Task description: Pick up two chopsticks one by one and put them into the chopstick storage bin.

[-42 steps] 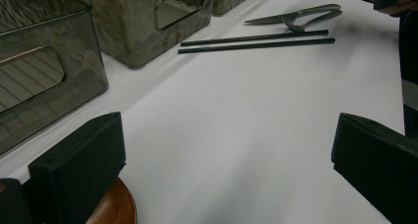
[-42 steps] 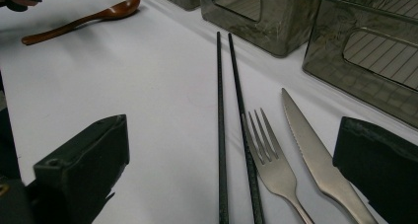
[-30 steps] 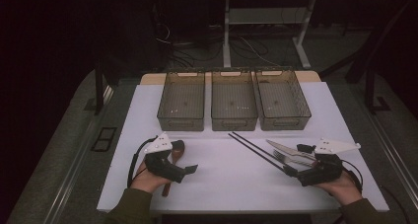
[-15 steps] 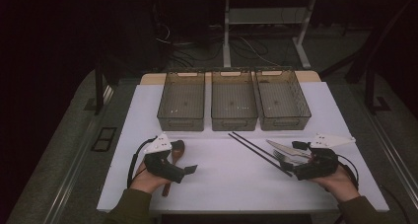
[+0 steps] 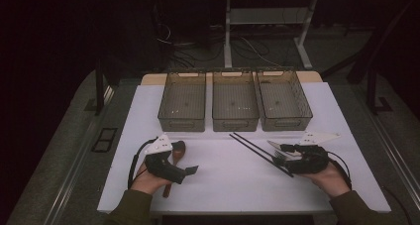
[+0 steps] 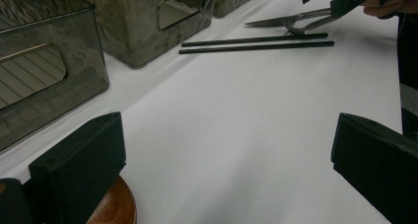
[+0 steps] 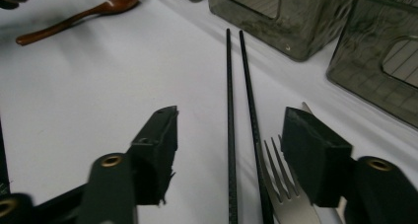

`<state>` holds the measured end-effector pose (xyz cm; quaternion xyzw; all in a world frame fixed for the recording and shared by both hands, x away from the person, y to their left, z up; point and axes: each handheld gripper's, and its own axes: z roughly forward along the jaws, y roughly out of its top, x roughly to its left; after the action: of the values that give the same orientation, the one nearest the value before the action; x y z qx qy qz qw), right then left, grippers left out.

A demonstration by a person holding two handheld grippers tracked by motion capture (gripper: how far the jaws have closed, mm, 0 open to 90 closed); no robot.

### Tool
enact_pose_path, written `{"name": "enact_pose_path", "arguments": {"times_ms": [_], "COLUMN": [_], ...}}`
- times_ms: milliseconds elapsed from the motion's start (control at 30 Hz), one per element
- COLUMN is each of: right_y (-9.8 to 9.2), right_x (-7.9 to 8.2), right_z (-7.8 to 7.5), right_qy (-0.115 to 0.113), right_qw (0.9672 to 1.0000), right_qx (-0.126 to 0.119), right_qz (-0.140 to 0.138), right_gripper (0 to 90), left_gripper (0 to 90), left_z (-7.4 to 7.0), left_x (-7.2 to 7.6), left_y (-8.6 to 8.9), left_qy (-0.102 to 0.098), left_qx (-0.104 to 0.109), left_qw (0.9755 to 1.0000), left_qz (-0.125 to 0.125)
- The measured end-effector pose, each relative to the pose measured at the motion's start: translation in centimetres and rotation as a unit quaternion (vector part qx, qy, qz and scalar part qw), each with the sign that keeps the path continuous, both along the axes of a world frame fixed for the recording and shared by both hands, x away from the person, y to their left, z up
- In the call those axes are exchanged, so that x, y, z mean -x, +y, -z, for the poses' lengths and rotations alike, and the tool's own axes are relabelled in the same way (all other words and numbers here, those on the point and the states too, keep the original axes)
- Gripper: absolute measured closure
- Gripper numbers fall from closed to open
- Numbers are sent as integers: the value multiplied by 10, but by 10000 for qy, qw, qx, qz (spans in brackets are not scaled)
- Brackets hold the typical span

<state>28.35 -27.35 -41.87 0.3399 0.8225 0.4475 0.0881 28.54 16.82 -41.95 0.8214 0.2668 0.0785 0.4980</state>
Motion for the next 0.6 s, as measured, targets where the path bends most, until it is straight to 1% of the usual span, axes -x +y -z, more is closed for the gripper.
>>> {"name": "enact_pose_path", "arguments": {"times_ms": [100,300,467,567,600], "right_y": [4,4,7,7,6], "right_x": [1,2,3,2,2], "right_z": [1,2,7,9,10], "right_qy": [1,11,86,111,139], "right_qw": [10000,9999,9994,9990,9989], "right_qx": [72,155,310,434,438], "right_qz": [-39,-26,-102,-81,-74], "right_gripper": [454,584,659,695,708], "left_gripper": [0,0,0,0,0], "left_z": [0,0,0,0,0], "left_x": [0,0,0,0,0], "left_y": [0,1,1,1,1], "left_qy": [3,-5,1,0,1], "left_qx": [7,13,21,21,21], "left_qw": [10000,10000,10000,10000,10000], "left_qz": [-8,-17,-17,-9,-10]}}
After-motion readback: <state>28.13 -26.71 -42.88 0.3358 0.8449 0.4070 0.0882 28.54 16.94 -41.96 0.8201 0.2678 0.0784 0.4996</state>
